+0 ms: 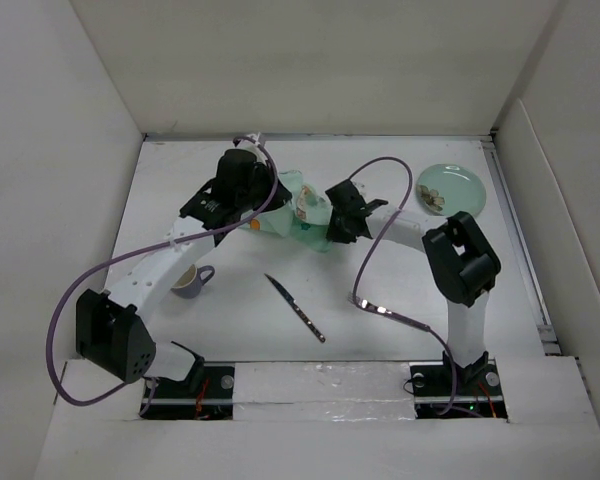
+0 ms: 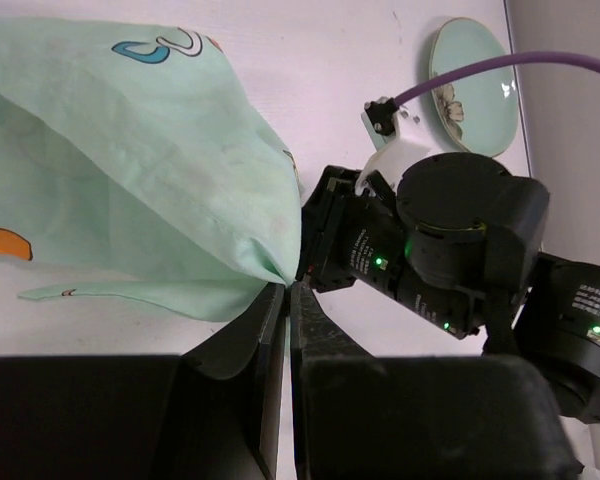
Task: Set the dinner table for one person
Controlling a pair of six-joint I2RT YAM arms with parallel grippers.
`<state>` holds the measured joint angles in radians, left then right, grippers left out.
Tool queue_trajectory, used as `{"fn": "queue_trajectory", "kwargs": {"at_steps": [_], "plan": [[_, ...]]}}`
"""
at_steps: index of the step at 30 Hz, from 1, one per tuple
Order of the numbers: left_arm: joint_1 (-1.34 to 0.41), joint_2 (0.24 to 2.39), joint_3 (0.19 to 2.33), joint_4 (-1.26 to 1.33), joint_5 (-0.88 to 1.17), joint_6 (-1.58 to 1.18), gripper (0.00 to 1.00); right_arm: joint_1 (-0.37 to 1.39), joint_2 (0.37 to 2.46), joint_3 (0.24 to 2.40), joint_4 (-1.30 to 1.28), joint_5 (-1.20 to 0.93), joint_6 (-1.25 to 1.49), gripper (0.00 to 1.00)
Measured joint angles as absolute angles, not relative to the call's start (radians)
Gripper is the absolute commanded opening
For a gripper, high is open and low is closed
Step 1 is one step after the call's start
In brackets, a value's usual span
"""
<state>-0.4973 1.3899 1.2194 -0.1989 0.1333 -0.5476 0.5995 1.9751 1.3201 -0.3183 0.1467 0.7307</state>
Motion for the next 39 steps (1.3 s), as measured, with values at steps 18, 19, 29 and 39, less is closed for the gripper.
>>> {"fn": "queue_trajectory", "kwargs": {"at_steps": [18, 19, 29, 39], "plan": [[-0.354, 1.697, 1.713, -0.342, 0.043, -0.494, 0.00, 0.489, 1.908, 1.653, -0.500, 0.374, 0.628, 0.00], [-0.334, 1.780, 1.850, -0.363, 0.047, -0.495, 0.00, 0.467, 1.937, 1.774, -0.511, 0.396, 0.603, 0.00], [-0.274, 1.829, 2.190, -0.353, -0.018, -0.471, 0.00, 0.424, 1.811, 2.225, -0.506, 0.611, 0.312, 0.00], [-0.313, 1.308, 1.264, -0.130, -0.117, -0.333, 0.24, 0.532, 1.412, 1.155, -0.336, 0.595, 0.307, 0.00]]}}
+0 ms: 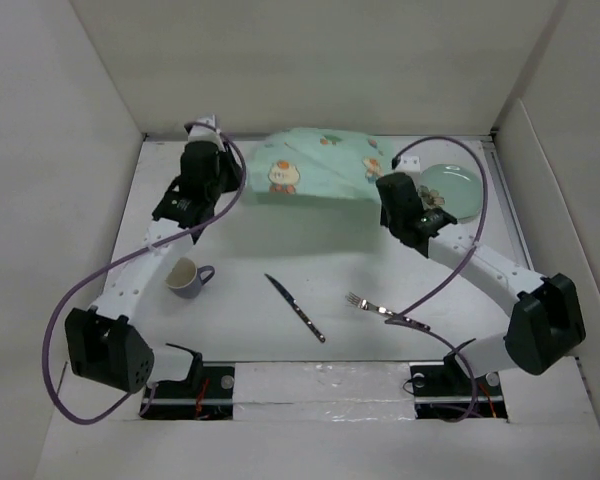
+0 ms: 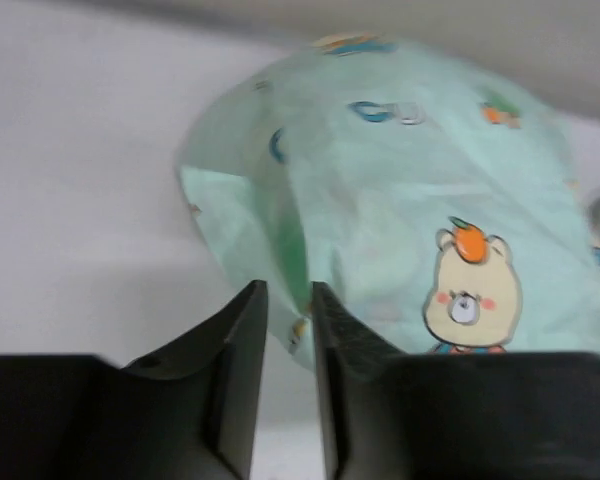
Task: Set the dinner table for one person
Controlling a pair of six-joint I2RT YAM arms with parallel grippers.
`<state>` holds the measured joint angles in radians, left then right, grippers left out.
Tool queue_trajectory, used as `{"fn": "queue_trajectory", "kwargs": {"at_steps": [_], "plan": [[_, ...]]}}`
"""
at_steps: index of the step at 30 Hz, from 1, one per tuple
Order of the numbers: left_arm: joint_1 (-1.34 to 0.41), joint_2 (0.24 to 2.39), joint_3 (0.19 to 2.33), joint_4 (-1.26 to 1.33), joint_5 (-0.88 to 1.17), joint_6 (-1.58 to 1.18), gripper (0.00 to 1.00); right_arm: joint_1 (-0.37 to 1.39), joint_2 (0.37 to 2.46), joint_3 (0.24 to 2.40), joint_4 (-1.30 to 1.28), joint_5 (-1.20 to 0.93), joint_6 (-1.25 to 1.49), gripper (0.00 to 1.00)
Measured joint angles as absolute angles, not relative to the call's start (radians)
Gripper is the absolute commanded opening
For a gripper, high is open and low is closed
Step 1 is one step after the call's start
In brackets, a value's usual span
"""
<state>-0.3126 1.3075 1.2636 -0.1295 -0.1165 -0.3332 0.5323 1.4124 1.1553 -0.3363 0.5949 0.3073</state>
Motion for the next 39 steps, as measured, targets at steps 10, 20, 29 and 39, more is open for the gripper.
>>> {"fn": "queue_trajectory", "kwargs": {"at_steps": [10, 20, 29, 39], "plan": [[-0.311, 1.526, 0.989, -0.247, -0.164, -0.368, 0.28, 0.505, 1.567, 0.975, -0.381, 0.525, 0.372, 0.00], [-0.315, 1.640, 1.202, -0.268, -0.220, -0.403, 0.55, 0.429, 1.599, 0.986, -0.402, 0.478, 0.418, 0.00], [-0.285, 1.908, 1.336, -0.305, -0.229, -0.428, 0.48, 0.393, 1.567, 0.989, -0.404, 0.434, 0.436, 0.00], [-0.286, 1.964, 1.362, -0.335, -0.252, -0.423, 0.53, 0.384, 1.542, 0.993, -0.458, 0.432, 0.479, 0.40]]}}
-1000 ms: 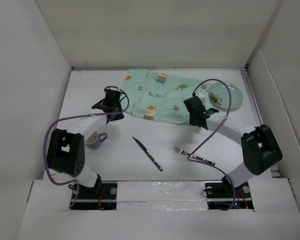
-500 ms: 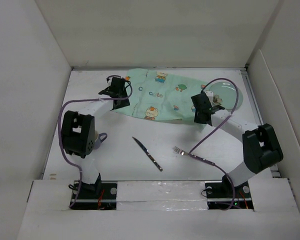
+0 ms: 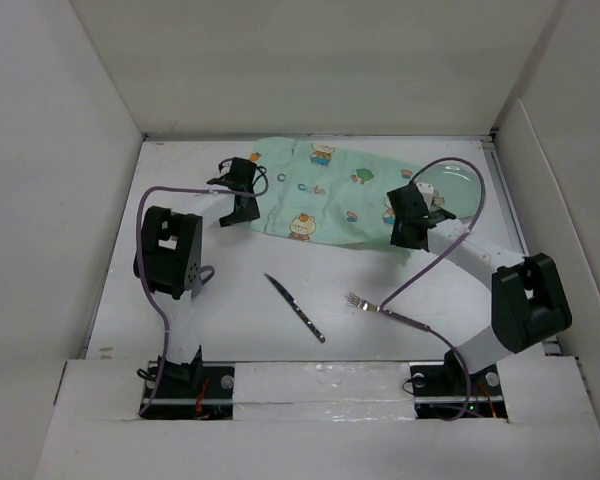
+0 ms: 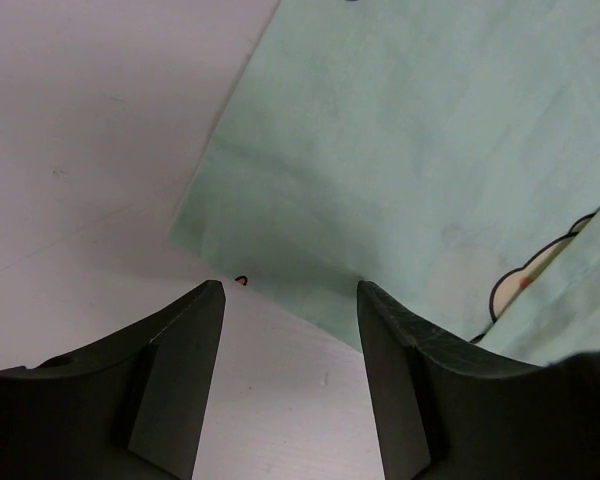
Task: Set the dinner table for one person
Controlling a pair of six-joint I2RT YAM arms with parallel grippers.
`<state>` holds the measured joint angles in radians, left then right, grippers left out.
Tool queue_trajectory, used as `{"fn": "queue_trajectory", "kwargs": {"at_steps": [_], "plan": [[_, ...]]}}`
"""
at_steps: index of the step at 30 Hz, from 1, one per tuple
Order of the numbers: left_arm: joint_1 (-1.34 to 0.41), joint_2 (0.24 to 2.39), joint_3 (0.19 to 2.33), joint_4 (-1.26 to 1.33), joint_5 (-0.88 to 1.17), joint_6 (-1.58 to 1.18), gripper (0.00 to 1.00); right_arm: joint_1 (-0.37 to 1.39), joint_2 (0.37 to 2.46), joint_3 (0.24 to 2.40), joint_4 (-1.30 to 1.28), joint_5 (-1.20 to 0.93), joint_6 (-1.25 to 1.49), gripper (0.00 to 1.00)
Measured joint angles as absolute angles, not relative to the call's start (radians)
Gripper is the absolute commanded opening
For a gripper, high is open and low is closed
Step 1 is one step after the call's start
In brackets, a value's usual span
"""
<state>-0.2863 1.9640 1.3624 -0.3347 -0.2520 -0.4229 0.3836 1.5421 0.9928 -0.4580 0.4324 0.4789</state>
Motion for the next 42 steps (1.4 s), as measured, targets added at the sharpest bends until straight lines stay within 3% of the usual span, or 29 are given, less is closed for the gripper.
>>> {"fn": "queue_trajectory", "kwargs": {"at_steps": [3, 6, 12, 16, 19, 21, 22, 23, 30, 42], "plan": [[-0.286, 1.964, 1.351, -0.347, -0.255, -0.425, 0.52, 0.366, 1.500, 0.993, -0.472, 0.408, 0.493, 0.48], [-0.286, 1.966, 1.352, -0.350, -0.256, -0.429, 0.51, 0.353, 1.454, 0.993, -0.474, 0.381, 0.499, 0.51], [-0.286, 1.972, 1.353, -0.348, -0.271, -0.456, 0.58, 0.351, 1.409, 0.994, -0.469, 0.305, 0.502, 0.52], [-0.286, 1.972, 1.348, -0.327, -0.271, -0.483, 0.57, 0.351, 1.402, 0.994, -0.458, 0.245, 0.502, 0.51], [-0.286, 1.974, 1.346, -0.313, -0.270, -0.499, 0.43, 0.351, 1.402, 0.992, -0.451, 0.215, 0.503, 0.51], [-0.286, 1.982, 1.355, -0.313, -0.274, -0.508, 0.09, 0.351, 1.402, 0.990, -0.448, 0.205, 0.503, 0.51], [-0.286, 1.987, 1.362, -0.312, -0.268, -0.506, 0.08, 0.351, 1.402, 0.989, -0.445, 0.198, 0.503, 0.51], [-0.286, 1.995, 1.371, -0.312, -0.266, -0.504, 0.00, 0.351, 1.402, 0.987, -0.443, 0.196, 0.503, 0.51], [-0.286, 1.984, 1.347, -0.277, -0.261, -0.499, 0.00, 0.350, 1.400, 0.984, -0.441, 0.195, 0.503, 0.51], [-0.296, 1.735, 1.052, -0.354, -0.255, -0.500, 0.00, 0.292, 1.397, 0.984, -0.442, 0.181, 0.538, 0.51]]}}
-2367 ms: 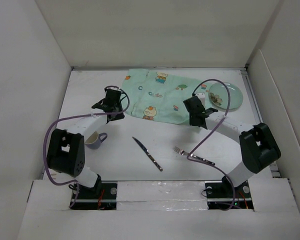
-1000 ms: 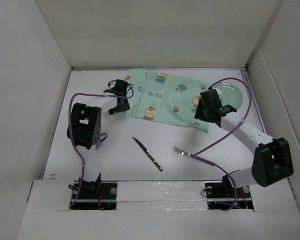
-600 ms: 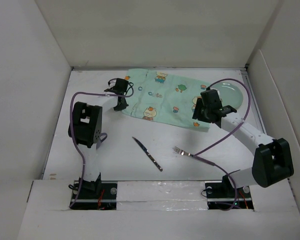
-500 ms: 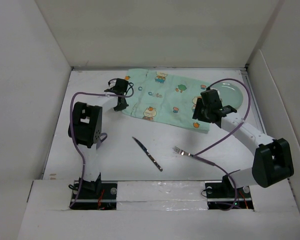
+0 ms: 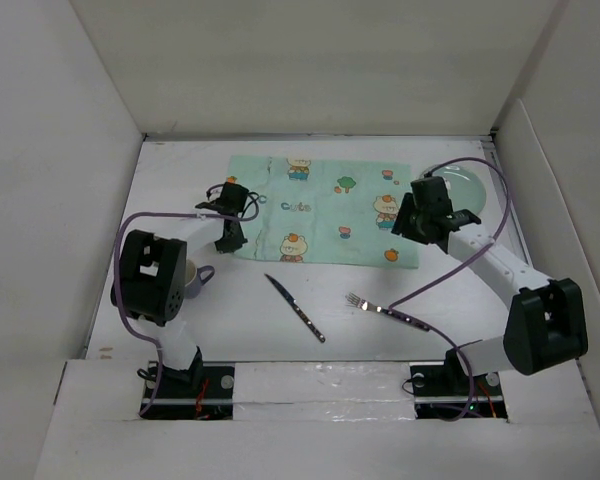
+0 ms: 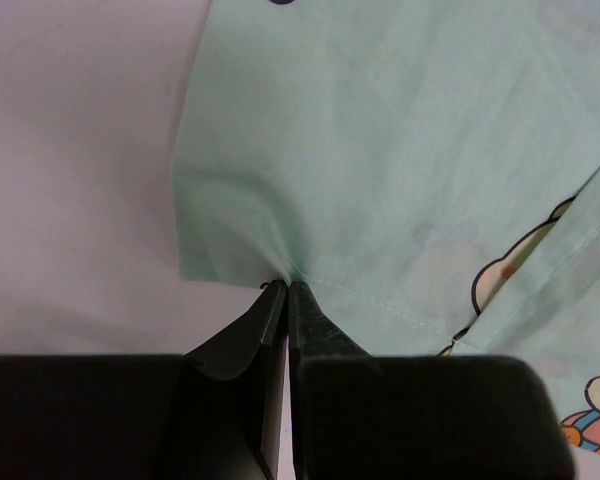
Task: Set the dinner table for one person
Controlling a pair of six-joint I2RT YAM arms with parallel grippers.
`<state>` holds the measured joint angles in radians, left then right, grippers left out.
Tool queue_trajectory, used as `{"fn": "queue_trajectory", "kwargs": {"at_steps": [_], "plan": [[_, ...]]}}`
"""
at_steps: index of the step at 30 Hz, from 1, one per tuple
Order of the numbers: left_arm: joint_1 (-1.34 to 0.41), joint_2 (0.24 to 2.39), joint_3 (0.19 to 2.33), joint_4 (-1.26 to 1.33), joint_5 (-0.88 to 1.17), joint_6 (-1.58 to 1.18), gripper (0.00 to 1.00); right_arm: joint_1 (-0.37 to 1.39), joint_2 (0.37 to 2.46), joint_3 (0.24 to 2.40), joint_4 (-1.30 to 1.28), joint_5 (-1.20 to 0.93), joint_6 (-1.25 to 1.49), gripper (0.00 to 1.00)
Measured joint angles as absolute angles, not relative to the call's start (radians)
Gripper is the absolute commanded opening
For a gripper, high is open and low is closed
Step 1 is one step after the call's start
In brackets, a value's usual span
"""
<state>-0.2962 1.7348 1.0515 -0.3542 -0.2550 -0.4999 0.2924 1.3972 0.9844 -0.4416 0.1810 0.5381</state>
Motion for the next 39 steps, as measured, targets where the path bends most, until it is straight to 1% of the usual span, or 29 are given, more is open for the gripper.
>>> {"fn": "queue_trajectory", "kwargs": {"at_steps": [5, 8, 9, 12, 13, 14, 16, 17, 18, 20, 21, 22, 24, 25, 26, 27, 28, 31, 34, 36, 37, 39], "plan": [[-0.322, 1.656, 1.023, -0.405, -0.247, -0.509, 0.00, 0.258, 1.349, 0.984, -0.442, 0.149, 0.569, 0.50], [-0.326, 1.602, 1.000, -0.420, -0.241, -0.515, 0.00, 0.247, 1.299, 0.982, -0.442, 0.134, 0.585, 0.36], [-0.326, 1.588, 0.993, -0.424, -0.242, -0.516, 0.00, 0.242, 1.280, 0.982, -0.442, 0.132, 0.593, 0.25], [-0.326, 1.567, 0.978, -0.439, -0.249, -0.517, 0.00, 0.229, 1.223, 0.982, -0.444, 0.121, 0.614, 0.12], [-0.326, 1.565, 0.974, -0.445, -0.254, -0.517, 0.01, 0.225, 1.208, 0.982, -0.444, 0.120, 0.619, 0.12], [-0.326, 1.565, 0.974, -0.452, -0.260, -0.516, 0.16, 0.219, 1.196, 0.982, -0.444, 0.119, 0.625, 0.12], [-0.326, 1.565, 0.975, -0.458, -0.270, -0.508, 0.35, 0.207, 1.177, 0.982, -0.445, 0.118, 0.631, 0.14], [-0.326, 1.565, 0.976, -0.461, -0.270, -0.504, 0.47, 0.199, 1.173, 0.983, -0.445, 0.118, 0.635, 0.18], [-0.326, 1.565, 0.979, -0.466, -0.269, -0.501, 0.50, 0.192, 1.171, 0.984, -0.445, 0.118, 0.640, 0.28], [-0.326, 1.565, 0.996, -0.476, -0.263, -0.497, 0.53, 0.162, 1.173, 0.986, -0.444, 0.110, 0.655, 0.39], [-0.326, 1.565, 1.013, -0.481, -0.255, -0.493, 0.52, 0.138, 1.176, 0.986, -0.442, 0.099, 0.665, 0.46], [-0.325, 1.565, 1.034, -0.483, -0.245, -0.487, 0.51, 0.109, 1.180, 0.987, -0.440, 0.080, 0.679, 0.48], [-0.325, 1.559, 1.085, -0.480, -0.218, -0.476, 0.46, 0.034, 1.198, 0.986, -0.425, 0.027, 0.717, 0.55], [-0.325, 1.552, 1.113, -0.474, -0.199, -0.467, 0.27, 0.004, 1.209, 0.986, -0.388, -0.012, 0.756, 0.56], [-0.325, 1.539, 1.144, -0.458, -0.179, -0.456, 0.27, -0.039, 1.232, 0.984, -0.387, -0.012, 0.757, 0.56], [-0.325, 1.526, 1.167, -0.450, -0.155, -0.448, 0.17, -0.072, 1.254, 0.982, -0.365, -0.024, 0.779, 0.56], [-0.325, 1.512, 1.193, -0.441, -0.129, -0.441, 0.00, -0.099, 1.278, 0.981, -0.346, -0.038, 0.807, 0.55], [-0.325, 1.457, 1.254, -0.392, -0.043, -0.412, 0.00, -0.178, 1.384, 0.981, -0.292, -0.051, 0.870, 0.54], [-0.326, 1.391, 1.272, -0.343, 0.028, -0.398, 0.00, -0.245, 1.501, 0.983, -0.273, -0.017, 0.913, 0.53], [-0.326, 1.355, 1.271, -0.336, 0.064, -0.386, 0.11, -0.282, 1.588, 1.000, -0.275, 0.006, 0.938, 0.52], [-0.326, 1.340, 1.268, -0.332, 0.083, -0.380, 0.23, -0.295, 1.626, 1.012, -0.277, 0.012, 0.945, 0.52], [-0.326, 1.313, 1.248, -0.322, 0.114, -0.369, 0.30, -0.316, 1.701, 1.049, -0.280, 0.023, 0.960, 0.52]]}}
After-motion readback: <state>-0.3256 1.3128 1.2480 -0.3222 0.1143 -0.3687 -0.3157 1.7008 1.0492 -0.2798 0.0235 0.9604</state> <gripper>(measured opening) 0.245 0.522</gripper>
